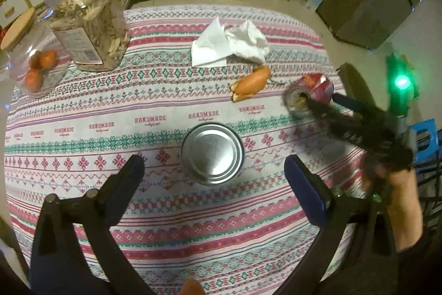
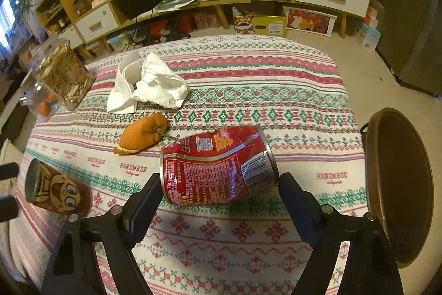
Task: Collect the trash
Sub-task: 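Move right tool to the crushed red can while left tool approaches the round metal lid, then grasp the red can with right tool while left tool grasps the metal lid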
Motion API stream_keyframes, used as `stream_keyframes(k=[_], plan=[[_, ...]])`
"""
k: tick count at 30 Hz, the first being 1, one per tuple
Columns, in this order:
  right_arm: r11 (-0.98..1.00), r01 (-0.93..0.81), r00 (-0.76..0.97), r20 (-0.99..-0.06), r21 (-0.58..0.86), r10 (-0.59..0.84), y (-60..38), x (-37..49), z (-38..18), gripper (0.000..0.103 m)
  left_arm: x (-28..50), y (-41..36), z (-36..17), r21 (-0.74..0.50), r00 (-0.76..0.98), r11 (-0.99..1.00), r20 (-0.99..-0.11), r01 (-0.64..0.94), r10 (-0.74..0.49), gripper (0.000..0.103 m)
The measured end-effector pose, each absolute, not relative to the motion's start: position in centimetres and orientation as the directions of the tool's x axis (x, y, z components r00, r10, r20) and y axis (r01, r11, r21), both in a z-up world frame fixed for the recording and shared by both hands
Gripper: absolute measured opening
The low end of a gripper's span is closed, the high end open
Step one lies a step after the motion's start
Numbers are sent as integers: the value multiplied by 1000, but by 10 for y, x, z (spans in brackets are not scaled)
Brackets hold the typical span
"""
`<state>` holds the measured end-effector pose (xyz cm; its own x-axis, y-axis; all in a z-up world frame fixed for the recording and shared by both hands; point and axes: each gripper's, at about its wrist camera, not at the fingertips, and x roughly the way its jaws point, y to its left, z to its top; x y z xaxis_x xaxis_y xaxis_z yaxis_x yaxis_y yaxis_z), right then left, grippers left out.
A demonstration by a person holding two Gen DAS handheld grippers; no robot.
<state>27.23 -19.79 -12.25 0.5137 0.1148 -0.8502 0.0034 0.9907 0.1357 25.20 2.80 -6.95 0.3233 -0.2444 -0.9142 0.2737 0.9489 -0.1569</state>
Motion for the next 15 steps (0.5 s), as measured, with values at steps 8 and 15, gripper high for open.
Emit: stream_keyframes(k=[8, 15], plan=[[968, 83, 470, -866, 235, 170, -231, 262, -125, 30, 253, 16, -92, -109, 297, 948, -934, 299, -201, 83], [996, -14, 498, -863, 87, 82, -223, 294, -104, 88, 251, 14, -91, -103, 315, 946, -927, 307, -204, 70]])
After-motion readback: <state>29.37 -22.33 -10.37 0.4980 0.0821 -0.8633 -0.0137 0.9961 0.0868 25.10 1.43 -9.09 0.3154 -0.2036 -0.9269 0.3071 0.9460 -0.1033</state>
